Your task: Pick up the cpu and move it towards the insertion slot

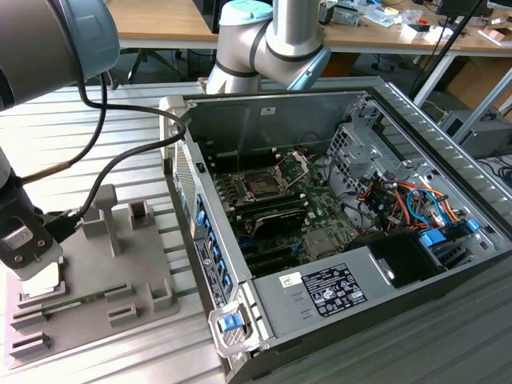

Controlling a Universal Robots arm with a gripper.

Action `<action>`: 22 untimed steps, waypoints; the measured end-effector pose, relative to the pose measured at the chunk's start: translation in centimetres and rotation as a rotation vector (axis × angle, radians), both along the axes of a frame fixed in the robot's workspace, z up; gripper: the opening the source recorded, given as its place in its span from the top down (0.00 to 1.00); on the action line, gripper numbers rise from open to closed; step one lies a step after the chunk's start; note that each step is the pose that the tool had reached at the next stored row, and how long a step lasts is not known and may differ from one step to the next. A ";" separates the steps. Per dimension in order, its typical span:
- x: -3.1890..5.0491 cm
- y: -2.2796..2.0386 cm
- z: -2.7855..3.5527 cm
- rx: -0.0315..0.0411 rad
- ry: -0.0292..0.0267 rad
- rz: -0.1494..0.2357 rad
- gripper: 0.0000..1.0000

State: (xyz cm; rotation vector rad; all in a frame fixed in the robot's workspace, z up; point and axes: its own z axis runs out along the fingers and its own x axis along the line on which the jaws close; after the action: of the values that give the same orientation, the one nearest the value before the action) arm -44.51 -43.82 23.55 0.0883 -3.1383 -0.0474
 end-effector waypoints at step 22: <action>0.01 0.00 -0.07 0.0001 -0.0002 0.000 0.52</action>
State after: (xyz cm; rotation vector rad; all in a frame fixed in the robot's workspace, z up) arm -44.51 -43.82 23.48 0.0884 -3.1385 -0.0475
